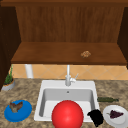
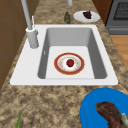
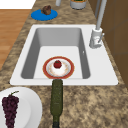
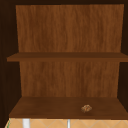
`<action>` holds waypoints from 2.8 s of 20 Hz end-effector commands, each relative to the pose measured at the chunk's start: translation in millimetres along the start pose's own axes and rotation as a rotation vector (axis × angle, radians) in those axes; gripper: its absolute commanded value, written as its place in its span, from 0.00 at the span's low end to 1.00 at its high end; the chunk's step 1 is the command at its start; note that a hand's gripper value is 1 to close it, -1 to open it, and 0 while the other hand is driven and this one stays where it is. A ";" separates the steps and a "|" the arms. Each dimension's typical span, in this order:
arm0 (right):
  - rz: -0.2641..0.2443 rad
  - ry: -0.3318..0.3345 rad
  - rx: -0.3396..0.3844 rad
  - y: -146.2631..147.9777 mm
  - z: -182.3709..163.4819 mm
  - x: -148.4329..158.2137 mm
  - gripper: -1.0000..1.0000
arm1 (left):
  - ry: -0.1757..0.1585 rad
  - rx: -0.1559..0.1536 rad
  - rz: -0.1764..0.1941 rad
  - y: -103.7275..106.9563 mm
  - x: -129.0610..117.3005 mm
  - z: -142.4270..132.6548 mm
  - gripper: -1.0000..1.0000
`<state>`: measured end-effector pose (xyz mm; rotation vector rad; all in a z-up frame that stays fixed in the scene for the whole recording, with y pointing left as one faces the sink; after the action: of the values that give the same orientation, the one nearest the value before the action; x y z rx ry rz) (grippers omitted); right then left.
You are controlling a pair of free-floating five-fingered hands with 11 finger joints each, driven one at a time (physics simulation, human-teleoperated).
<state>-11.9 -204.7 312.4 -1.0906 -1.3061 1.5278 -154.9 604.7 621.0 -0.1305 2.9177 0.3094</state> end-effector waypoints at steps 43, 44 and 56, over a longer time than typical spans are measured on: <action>0.000 0.000 0.000 0.0 0.0 0.0 0.50 | -0.045 -0.190 0.066 -133.3 32.9 203.8 0.00; 0.000 0.000 0.000 0.0 0.0 0.0 0.50 | -0.045 -0.193 0.067 -135.1 33.2 204.3 0.00; 0.000 0.000 0.000 0.0 0.0 0.0 0.50 | -0.045 -0.237 0.077 -157.2 36.3 207.3 0.00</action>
<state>-11.9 -204.7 312.4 -1.0906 -1.3061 1.5278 -133.3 499.1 385.8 -0.0588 2.8942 0.4940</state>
